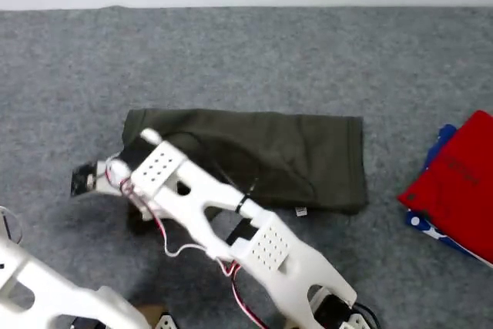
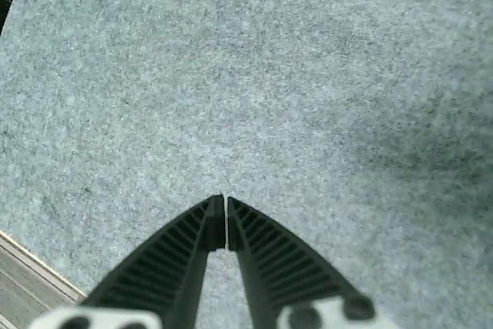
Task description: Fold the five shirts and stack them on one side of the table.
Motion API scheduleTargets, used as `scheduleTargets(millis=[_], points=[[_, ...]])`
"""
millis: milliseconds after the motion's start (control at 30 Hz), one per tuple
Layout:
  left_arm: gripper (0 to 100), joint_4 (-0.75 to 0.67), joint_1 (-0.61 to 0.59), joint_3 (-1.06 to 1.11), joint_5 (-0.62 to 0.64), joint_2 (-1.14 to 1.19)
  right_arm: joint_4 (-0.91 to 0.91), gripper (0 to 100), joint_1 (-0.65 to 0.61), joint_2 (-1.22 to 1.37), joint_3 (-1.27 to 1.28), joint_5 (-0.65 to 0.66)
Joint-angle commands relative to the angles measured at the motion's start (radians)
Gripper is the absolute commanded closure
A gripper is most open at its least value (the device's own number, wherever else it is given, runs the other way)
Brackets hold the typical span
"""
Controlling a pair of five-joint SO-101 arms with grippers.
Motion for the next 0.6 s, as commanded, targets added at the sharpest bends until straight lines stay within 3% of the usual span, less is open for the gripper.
scheduleTargets(millis=[0,333,467,567], points=[[98,-0.017,0.002,-0.005,-0.011,-0.021,-0.004,98.8,0.065,-0.007,-0.135,-0.035],[98,-0.015,0.002,-0.005,-0.011,-0.021,-0.134,98.5,0.202,0.030,-0.213,-0.048],[98,-0.015,0.002,-0.005,-0.011,-0.021,-0.162,91.5,0.248,0.101,-0.215,-0.063],[98,-0.015,0.002,-0.004,-0.011,-0.021,-0.162,85.2,0.289,0.131,-0.216,-0.163]])
